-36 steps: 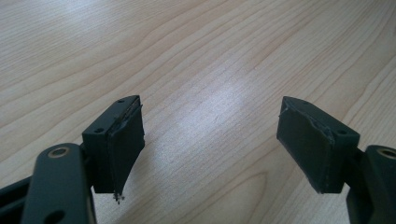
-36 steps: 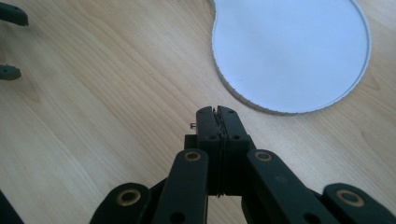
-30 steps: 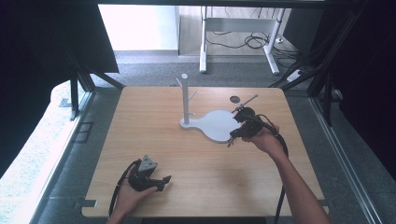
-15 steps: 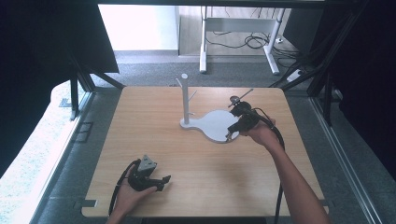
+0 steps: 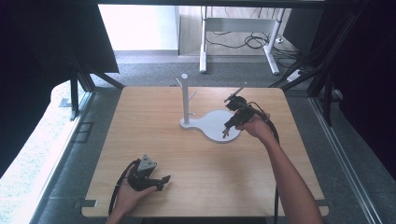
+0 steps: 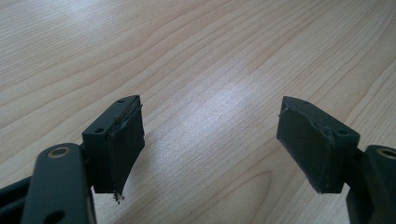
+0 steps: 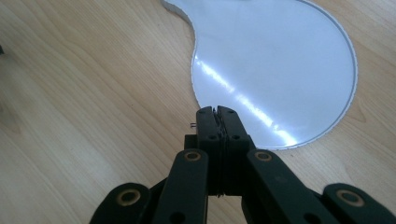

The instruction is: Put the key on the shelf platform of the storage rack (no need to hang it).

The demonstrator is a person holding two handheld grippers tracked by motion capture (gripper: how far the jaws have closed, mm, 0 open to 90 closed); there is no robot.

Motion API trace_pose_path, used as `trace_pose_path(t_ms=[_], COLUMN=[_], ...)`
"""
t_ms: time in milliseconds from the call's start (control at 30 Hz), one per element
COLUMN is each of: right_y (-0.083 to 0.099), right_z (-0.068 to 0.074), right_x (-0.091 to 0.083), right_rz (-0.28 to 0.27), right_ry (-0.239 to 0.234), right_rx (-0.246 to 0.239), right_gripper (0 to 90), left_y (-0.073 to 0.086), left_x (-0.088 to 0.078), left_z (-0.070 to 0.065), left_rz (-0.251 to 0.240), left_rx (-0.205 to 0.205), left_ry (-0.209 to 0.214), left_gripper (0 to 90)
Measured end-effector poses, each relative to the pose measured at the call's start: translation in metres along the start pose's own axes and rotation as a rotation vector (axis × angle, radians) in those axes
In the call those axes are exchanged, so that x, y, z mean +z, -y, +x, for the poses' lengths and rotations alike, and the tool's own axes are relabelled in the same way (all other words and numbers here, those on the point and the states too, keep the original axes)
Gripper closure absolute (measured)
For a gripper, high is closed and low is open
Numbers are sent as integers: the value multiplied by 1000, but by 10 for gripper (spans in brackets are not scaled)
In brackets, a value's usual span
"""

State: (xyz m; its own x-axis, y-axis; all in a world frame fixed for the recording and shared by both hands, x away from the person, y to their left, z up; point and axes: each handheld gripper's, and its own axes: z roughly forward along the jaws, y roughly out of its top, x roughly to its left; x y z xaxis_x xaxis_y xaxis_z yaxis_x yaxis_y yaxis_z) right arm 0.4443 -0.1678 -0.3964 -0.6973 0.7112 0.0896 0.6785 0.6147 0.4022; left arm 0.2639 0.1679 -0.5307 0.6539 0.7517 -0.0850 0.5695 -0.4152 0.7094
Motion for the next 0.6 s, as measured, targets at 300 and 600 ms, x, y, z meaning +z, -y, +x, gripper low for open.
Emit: trace_pose_path(t_ms=[300,600], right_y=[-9,-14], right_z=[-9,-15], right_x=[8,18], right_rz=[2,2], right_ry=[0,10], right_rx=[26,44], right_gripper=[898,898], left_y=[0,0], left_x=[-1,-1], left_z=[2,2], left_rz=[-1,3], left_rx=[-2,3], left_ry=[-6,-11], left_gripper=[233,233])
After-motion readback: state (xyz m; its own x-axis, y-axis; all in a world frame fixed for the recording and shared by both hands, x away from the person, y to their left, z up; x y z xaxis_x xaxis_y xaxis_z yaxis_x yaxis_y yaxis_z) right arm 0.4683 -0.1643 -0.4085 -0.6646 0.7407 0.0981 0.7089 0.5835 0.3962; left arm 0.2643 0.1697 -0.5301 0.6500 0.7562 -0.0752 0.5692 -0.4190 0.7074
